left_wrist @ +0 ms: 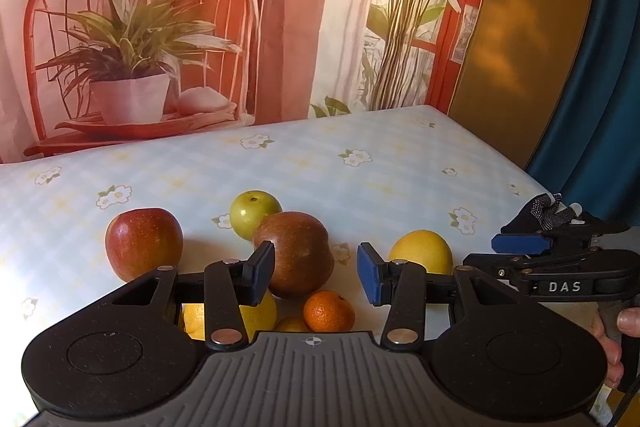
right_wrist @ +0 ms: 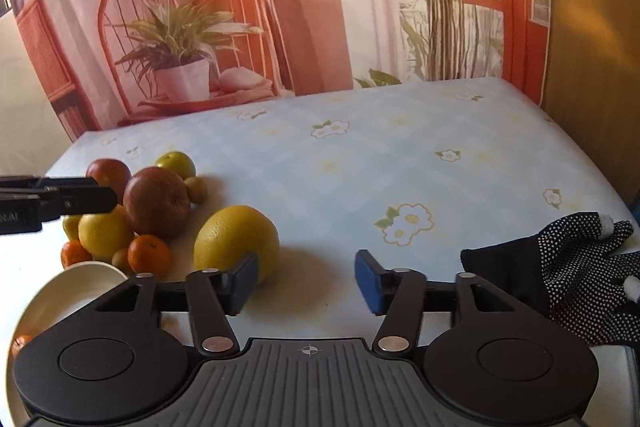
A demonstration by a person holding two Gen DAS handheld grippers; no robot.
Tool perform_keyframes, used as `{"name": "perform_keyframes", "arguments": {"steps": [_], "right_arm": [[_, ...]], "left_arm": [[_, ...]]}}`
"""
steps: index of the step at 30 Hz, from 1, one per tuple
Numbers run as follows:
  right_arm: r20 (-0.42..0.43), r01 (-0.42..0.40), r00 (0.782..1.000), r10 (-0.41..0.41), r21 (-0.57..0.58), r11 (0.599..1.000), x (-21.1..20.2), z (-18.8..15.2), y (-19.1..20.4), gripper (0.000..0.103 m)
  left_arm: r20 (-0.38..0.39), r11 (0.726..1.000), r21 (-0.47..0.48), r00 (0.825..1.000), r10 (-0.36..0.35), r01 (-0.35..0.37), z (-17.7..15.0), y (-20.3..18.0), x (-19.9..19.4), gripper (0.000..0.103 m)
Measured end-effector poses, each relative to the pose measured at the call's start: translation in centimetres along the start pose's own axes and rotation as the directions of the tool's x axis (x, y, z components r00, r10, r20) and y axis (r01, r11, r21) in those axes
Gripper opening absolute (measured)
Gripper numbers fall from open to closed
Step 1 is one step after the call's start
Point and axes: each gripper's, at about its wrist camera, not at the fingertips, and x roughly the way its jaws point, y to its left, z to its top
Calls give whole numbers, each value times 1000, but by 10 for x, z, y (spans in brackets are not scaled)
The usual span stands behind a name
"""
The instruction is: Organize fruits
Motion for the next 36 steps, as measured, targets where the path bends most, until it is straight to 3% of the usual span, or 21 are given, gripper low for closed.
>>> {"name": "perform_keyframes", "arguments": {"steps": [5, 7, 9, 13, 21, 27, 36], "right_arm": [[-54, -38, 998, 39, 12, 999, 23, 12, 15, 77], [-93, -40, 995, 42, 22, 999, 38, 13, 20, 77], [-122, -39, 992, 43, 36, 999, 49, 13, 22, 76], [-148, -57, 987, 59, 16, 998, 54, 8, 26, 53], [-163, -77, 986, 28, -303, 950, 39, -8, 46, 53], [-182, -99, 982, 44, -306, 947, 30, -13, 37, 54], [-166, -93, 986, 19, -451, 888, 30, -17, 51, 53]], "left_arm": [[4, 1000, -23, 1000, 12, -12, 0, 4, -2, 48], [6, 1000, -27, 1000, 17, -17, 0, 6, -4, 48], [8, 999, -31, 1000, 18, -18, 0, 7, -6, 48], [8, 999, -38, 1000, 16, -16, 1, 11, -7, 48], [-12, 998, -61, 999, -36, 35, 1, 8, -2, 48], [-22, 996, -43, 997, -74, 73, 1, -3, 3, 48], [-55, 981, -71, 982, -183, 179, 7, -16, 21, 48]]}}
